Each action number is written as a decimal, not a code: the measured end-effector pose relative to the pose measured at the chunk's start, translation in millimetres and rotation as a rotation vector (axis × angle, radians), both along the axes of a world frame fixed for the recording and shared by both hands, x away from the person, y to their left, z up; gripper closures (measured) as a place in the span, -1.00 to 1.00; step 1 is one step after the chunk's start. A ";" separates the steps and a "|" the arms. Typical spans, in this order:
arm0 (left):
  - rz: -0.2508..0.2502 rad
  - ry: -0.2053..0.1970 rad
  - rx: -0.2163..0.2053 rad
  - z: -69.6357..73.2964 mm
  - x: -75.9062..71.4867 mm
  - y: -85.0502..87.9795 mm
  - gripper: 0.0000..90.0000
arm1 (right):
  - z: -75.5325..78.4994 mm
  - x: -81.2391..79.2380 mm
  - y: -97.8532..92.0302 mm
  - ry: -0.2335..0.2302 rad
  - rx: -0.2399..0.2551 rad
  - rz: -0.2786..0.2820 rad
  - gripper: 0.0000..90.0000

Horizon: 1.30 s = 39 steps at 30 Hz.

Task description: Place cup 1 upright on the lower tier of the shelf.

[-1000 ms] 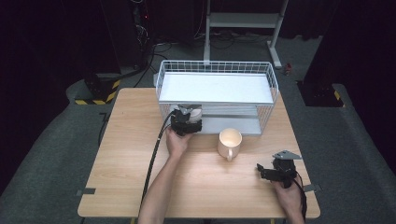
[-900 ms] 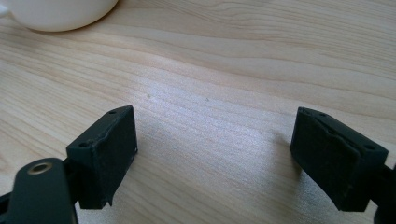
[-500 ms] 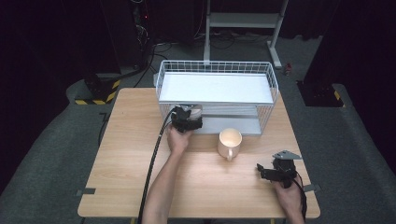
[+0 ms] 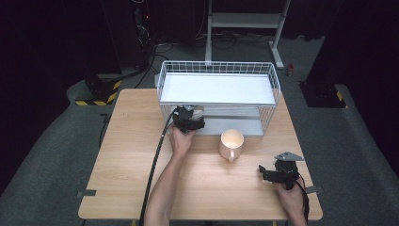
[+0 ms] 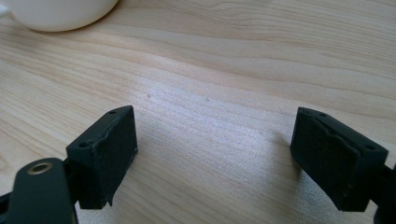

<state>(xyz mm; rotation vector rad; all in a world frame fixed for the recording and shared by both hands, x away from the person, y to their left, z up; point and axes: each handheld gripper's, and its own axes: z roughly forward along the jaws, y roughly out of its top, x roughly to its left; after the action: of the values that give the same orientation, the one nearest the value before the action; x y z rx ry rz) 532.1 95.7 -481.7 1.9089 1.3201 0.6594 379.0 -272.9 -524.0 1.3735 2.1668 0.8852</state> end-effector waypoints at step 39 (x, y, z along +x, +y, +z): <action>-0.030 0.021 -0.048 6.7 -28.7 24.0 -0.78 | 0.0 0.0 0.0 0.000 0.000 0.000 -0.67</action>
<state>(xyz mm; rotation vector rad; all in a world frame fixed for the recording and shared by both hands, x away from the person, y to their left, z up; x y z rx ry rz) 503.3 119.7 -474.9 1.8981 1.3061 0.5884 379.0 -272.9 -524.0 1.3727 2.1668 0.8850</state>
